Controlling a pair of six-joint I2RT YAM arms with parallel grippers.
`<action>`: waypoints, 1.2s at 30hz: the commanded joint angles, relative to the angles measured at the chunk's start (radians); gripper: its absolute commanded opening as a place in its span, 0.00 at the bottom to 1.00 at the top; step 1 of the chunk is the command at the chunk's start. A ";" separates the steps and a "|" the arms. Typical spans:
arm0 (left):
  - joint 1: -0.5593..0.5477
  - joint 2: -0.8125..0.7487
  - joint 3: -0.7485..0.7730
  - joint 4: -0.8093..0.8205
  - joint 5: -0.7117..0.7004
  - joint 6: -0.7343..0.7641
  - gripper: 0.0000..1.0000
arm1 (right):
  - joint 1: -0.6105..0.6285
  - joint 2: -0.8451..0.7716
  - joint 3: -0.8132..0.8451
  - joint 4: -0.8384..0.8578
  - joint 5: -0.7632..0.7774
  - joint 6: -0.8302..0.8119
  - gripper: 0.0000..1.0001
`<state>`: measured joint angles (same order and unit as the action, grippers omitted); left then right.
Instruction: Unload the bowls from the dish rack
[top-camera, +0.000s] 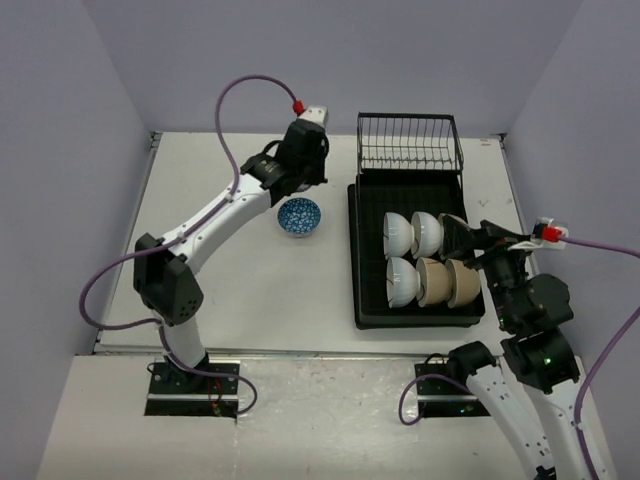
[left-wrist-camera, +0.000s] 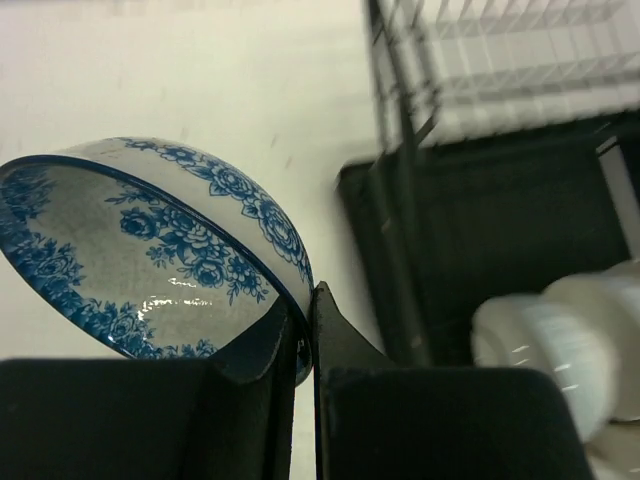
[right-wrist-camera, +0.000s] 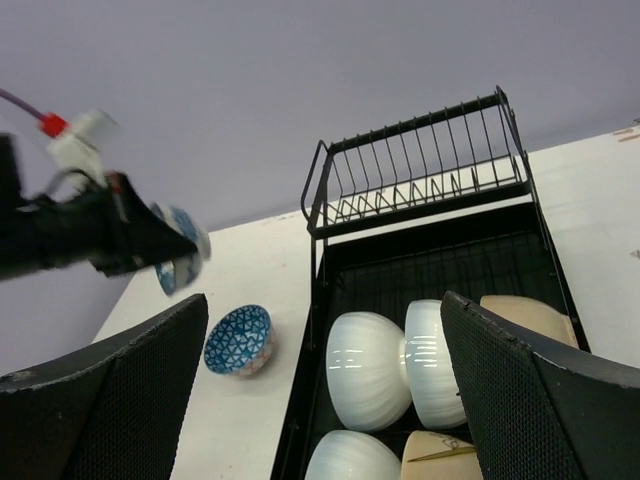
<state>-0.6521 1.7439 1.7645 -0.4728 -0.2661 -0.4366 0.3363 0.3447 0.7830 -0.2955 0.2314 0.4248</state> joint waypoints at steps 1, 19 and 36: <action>0.003 0.054 0.004 -0.285 -0.059 0.119 0.00 | 0.000 0.034 0.030 0.016 -0.044 -0.029 0.99; -0.037 0.336 0.237 -0.524 -0.007 0.272 0.00 | 0.000 0.065 0.038 -0.008 -0.093 -0.052 0.99; -0.047 0.513 0.420 -0.682 -0.062 0.355 0.00 | 0.000 0.065 0.038 -0.008 -0.126 -0.055 0.99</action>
<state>-0.6926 2.2658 2.1246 -1.1019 -0.2874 -0.1326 0.3363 0.3992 0.7856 -0.3115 0.1291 0.3904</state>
